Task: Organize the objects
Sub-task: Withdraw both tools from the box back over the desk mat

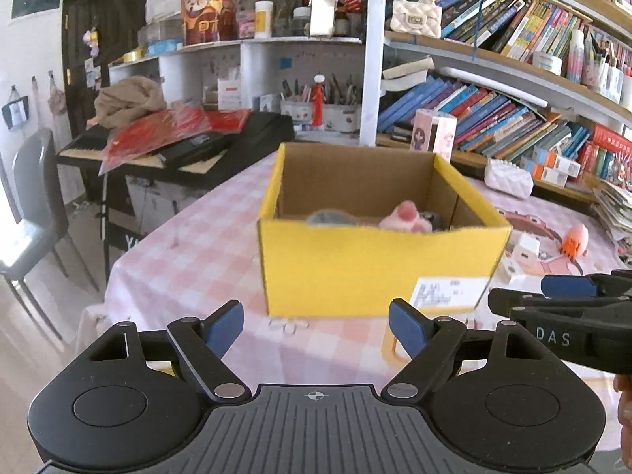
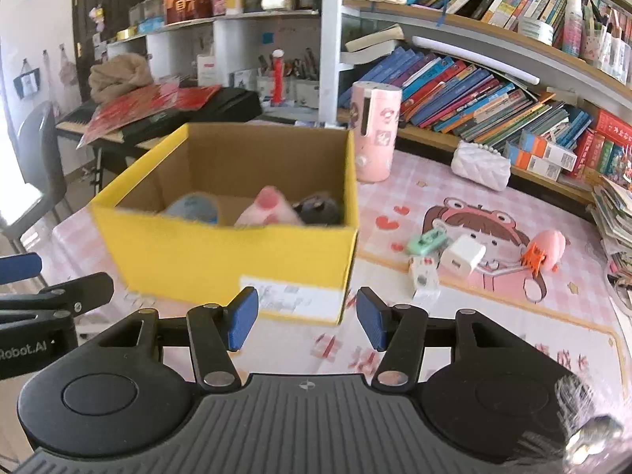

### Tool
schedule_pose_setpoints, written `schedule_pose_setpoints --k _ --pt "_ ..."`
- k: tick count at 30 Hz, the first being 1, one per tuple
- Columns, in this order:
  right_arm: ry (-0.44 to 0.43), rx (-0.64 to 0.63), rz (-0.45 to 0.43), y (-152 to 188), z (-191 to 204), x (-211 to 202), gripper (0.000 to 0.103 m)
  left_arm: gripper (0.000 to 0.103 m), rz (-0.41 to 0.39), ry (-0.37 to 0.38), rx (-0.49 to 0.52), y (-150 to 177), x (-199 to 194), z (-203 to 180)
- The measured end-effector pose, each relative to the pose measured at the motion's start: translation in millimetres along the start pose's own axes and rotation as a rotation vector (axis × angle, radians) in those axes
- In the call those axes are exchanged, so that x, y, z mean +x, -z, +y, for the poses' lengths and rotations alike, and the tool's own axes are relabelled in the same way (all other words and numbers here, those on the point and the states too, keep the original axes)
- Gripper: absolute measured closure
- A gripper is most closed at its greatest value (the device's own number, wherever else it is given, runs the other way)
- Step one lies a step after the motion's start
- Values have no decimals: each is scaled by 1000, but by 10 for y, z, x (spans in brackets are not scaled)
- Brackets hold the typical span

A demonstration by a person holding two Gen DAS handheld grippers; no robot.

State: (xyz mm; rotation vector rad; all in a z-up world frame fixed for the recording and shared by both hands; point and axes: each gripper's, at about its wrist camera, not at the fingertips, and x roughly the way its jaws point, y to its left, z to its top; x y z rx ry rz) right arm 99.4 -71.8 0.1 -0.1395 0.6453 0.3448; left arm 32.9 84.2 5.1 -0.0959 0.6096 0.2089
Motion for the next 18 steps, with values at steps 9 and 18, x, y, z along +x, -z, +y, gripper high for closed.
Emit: schedule_pose_setpoints --k 9,18 --pt "19 28 63 381 96 -253 45 16 59 5 56 287 -229 -33" --pt "94 78 113 711 28 -444 28 15 108 64 111 497 -325 -166"
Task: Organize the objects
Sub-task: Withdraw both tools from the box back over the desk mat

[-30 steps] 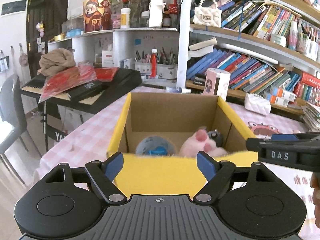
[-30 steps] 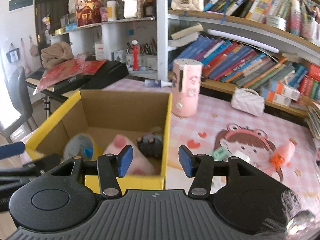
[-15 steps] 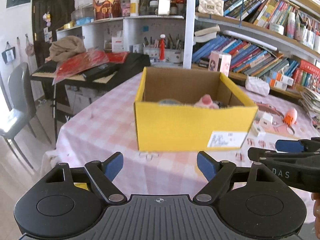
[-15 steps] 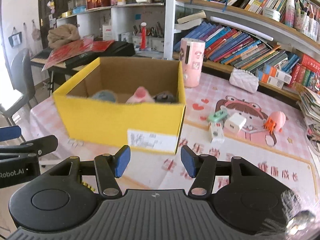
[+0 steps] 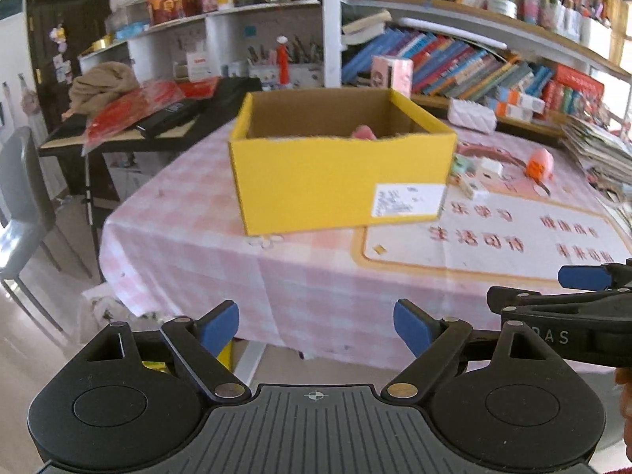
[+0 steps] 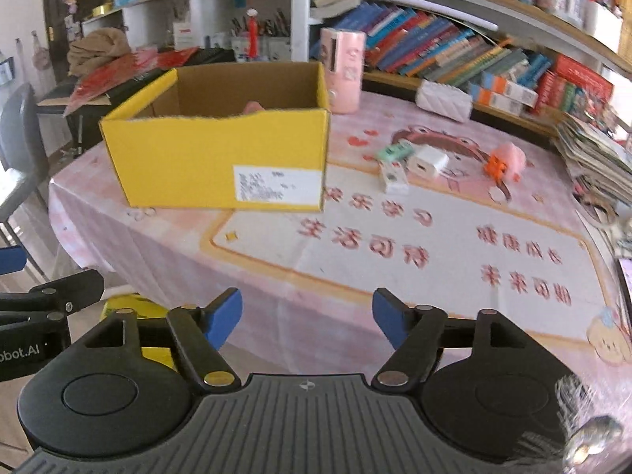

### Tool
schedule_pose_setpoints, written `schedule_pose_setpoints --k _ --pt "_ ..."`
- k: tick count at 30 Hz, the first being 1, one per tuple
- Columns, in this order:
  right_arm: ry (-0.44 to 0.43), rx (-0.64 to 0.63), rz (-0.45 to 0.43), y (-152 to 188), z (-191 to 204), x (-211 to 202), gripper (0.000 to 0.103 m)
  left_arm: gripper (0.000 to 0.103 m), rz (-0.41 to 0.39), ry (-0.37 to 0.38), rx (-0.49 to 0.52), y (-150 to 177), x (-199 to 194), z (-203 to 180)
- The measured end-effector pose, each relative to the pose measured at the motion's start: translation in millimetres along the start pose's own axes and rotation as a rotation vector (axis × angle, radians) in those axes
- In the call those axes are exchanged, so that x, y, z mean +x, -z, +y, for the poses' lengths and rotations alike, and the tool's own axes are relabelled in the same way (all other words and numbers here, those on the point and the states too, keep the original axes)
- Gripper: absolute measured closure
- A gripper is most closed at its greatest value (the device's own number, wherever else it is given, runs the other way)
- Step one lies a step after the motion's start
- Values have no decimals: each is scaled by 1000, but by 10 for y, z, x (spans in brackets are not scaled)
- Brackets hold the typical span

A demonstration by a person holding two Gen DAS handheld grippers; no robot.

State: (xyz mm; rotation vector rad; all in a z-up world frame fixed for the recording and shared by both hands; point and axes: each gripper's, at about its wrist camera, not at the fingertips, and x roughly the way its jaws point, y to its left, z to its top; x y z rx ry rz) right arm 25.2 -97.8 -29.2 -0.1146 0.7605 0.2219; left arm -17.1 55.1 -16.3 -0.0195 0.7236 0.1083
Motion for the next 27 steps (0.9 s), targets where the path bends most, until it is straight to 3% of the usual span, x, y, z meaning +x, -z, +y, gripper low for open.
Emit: schedule_pose_setpoints --k 10,27 --pt "105 78 28 195 -290 -117 23 15 5 91 78 -6 28 -301" --pt "261 205 35 196 -1032 -148 22 15 -3 249 205 -262 294 -1053"
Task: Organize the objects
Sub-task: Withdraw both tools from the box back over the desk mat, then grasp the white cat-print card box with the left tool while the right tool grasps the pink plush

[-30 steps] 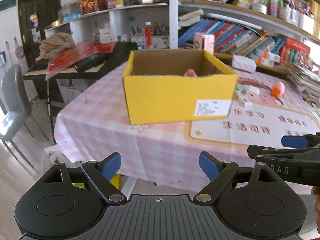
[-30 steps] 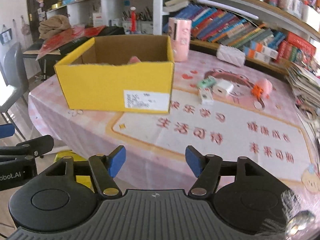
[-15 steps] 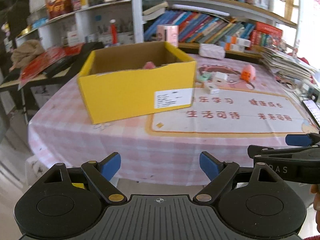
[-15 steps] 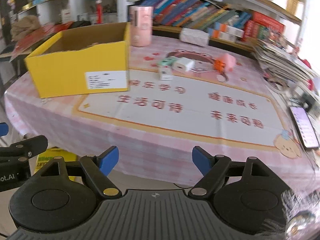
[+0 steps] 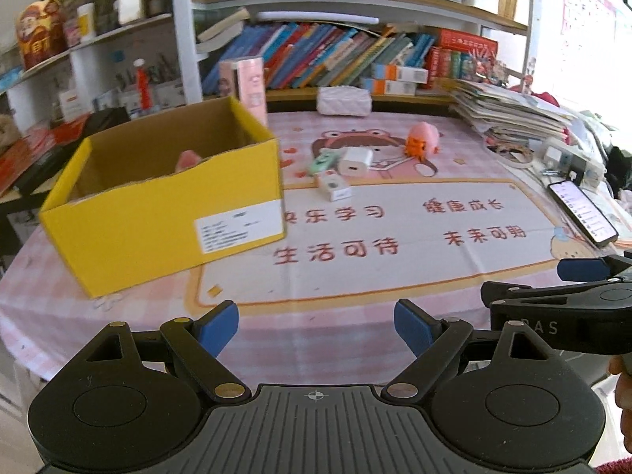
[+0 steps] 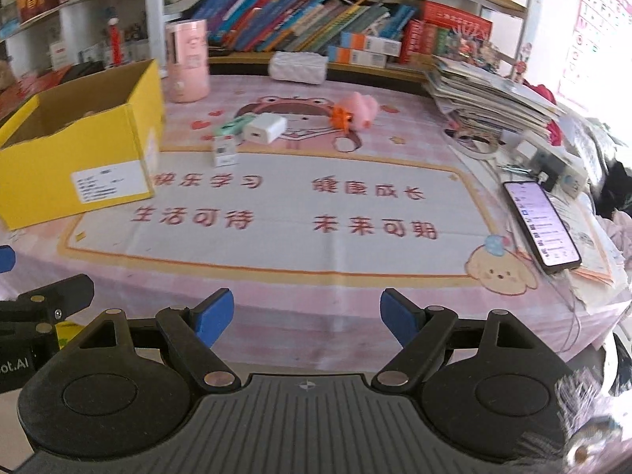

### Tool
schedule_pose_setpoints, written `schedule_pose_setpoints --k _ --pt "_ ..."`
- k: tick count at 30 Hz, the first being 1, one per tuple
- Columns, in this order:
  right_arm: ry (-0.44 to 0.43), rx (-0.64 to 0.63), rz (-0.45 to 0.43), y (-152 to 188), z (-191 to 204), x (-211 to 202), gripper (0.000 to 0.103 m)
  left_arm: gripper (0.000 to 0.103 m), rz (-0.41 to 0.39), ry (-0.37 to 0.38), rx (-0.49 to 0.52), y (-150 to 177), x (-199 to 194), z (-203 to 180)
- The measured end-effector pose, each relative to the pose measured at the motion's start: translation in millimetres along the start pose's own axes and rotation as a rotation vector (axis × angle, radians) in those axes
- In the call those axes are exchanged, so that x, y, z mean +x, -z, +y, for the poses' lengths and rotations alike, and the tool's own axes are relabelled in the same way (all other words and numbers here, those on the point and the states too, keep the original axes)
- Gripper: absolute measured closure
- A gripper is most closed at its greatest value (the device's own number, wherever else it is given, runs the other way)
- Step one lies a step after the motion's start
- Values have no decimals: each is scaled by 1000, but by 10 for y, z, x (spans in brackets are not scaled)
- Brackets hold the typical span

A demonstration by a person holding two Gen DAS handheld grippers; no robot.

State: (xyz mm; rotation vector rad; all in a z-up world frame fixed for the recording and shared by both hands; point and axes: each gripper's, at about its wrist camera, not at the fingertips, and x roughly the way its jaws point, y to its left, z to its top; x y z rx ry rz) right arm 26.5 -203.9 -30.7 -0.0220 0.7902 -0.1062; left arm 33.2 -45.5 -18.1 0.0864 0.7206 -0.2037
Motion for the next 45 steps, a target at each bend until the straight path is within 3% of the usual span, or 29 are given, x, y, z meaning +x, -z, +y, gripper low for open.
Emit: schedule_pose_setpoints --k 8,22,45 --pt "-3 -3 12 -187 -159 250 22 15 -4 -3 8 -208 221 -115" --pt "-45 -30 -18 -841 -448 765 22 15 -16 -2 -24 -728 754 -361" --pt "-146 -68 2 -1437 -926 1560 22 15 54 -96 -72 -1251 1480 -691"
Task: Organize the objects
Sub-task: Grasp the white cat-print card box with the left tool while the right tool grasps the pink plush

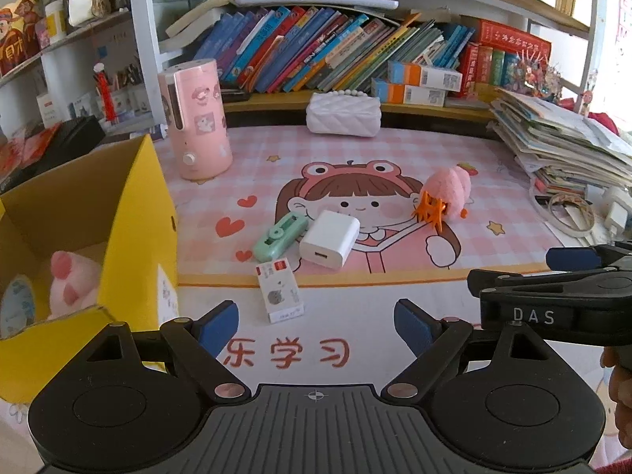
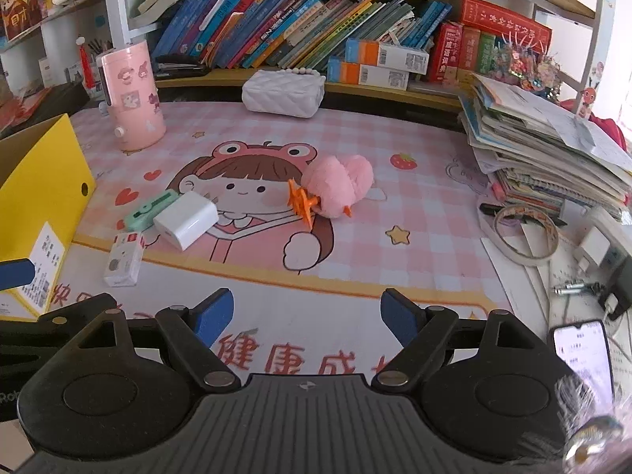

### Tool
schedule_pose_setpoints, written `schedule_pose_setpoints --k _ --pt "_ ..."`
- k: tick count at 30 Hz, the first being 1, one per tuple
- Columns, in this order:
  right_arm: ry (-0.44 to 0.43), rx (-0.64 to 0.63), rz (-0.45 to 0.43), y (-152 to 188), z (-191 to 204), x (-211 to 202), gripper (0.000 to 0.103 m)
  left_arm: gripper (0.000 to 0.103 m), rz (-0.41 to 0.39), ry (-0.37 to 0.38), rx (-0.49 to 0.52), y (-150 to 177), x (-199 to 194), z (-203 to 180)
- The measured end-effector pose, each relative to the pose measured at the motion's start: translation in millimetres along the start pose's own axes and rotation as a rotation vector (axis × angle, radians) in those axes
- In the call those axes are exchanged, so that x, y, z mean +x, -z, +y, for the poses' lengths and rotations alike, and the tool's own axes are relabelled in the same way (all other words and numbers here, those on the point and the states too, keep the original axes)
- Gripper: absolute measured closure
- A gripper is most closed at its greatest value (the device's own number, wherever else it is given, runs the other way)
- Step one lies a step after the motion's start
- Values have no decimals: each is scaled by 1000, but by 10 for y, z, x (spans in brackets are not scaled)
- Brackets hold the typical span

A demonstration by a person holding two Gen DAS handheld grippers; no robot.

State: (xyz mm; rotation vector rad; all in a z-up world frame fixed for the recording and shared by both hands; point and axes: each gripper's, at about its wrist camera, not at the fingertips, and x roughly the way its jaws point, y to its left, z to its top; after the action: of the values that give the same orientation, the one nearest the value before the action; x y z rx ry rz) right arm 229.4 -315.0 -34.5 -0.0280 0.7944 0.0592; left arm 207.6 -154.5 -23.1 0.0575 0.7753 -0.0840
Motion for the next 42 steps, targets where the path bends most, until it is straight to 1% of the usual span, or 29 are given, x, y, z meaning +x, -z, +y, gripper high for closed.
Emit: schedule_pose_setpoints --k 4,10,13,20,21,22,24,25,28,29,30,35,37,40,41,42 --pt "-3 3 -4 -53 -97 81 21 15 4 -12 0 -66 87 -38" --pt "-8 12 -27 -164 -215 195 19 15 -27 -37 4 -151 162 -65" --pt "-13 6 -39 -227 -238 266 18 15 -33 -61 14 -186 215 -91" --pt "-22 -4 -52 -374 -248 480 17 18 -18 -79 -18 -283 395 -62" --pt "-21 -5 -54 -396 -248 504 17 22 -19 -81 -24 -299 425 -54" --pt "-23 -4 -58 -421 -248 528 17 25 -18 -81 -28 -310 453 -49" --pt "-23 -5 -64 -461 -245 561 17 34 -6 -77 -30 -330 522 -45" --pt "-22 -7 -67 -486 -248 579 17 36 4 -76 -31 -333 560 -44" --pt "-19 -8 -69 -531 -257 620 17 48 41 -91 -48 -310 658 -22" --pt "-18 -6 -69 -540 -262 630 17 55 51 -99 -57 -292 682 -5" --pt "-17 -5 -68 -547 -266 641 17 59 63 -108 -65 -278 709 17" --pt "-9 -10 -59 -566 -272 718 17 60 113 -151 -107 -265 858 118" --pt "-10 -10 -60 -576 -273 747 16 60 130 -156 -114 -259 904 151" --pt "-10 -18 -67 -596 -264 801 13 60 161 -145 -148 -226 965 206" --pt "-11 -21 -68 -605 -260 820 12 62 160 -140 -161 -214 967 222" --pt "-12 -24 -70 -615 -256 840 12 67 156 -137 -163 -208 962 227"
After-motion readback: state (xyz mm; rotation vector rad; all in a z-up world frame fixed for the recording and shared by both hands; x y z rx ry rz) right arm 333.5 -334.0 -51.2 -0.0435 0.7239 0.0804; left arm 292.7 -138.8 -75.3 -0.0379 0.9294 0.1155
